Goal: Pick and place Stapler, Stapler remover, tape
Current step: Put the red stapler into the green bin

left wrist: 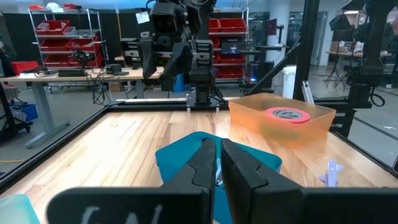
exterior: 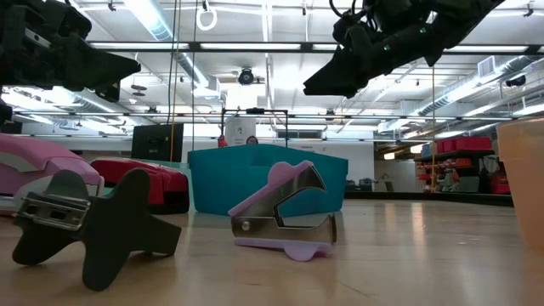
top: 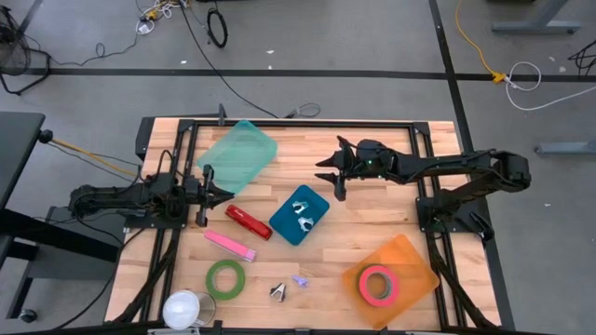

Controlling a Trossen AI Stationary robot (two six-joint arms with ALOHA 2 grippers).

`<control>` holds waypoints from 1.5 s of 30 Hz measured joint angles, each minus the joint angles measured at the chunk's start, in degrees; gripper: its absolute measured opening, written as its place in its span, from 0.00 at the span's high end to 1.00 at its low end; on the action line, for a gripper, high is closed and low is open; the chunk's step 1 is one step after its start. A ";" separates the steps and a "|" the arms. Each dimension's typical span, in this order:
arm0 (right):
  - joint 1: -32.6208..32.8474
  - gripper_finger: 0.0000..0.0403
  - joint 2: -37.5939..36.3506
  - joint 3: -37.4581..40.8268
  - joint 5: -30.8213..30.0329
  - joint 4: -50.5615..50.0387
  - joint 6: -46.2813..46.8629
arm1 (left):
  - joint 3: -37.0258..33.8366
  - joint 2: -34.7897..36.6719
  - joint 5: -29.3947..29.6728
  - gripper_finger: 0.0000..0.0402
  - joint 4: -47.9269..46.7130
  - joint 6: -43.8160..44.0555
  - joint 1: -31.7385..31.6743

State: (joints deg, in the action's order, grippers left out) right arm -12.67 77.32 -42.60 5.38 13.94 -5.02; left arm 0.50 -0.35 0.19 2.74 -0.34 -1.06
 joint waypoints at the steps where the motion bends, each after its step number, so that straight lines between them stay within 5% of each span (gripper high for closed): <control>1: 0.00 0.61 0.00 0.17 -0.03 0.06 -0.56 | 0.00 0.01 -0.02 0.93 -0.01 0.00 0.01; 12: 5.22 0.61 -3.94 6.15 -8.13 0.99 -7.88 | 0.00 -0.01 -0.01 0.93 0.00 0.00 0.00; 27: 5.75 0.61 -5.03 10.20 -7.32 4.49 -0.09 | -0.01 0.00 0.00 0.93 -0.01 0.00 0.01; 45: 9.20 0.61 -13.21 11.32 -7.47 0.63 -2.33 | -0.01 0.00 -0.01 0.93 -0.01 0.00 0.00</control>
State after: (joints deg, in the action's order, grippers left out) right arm -3.47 64.11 -31.29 -2.09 14.56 -7.35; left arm 0.49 -0.35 0.18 2.74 -0.34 -1.06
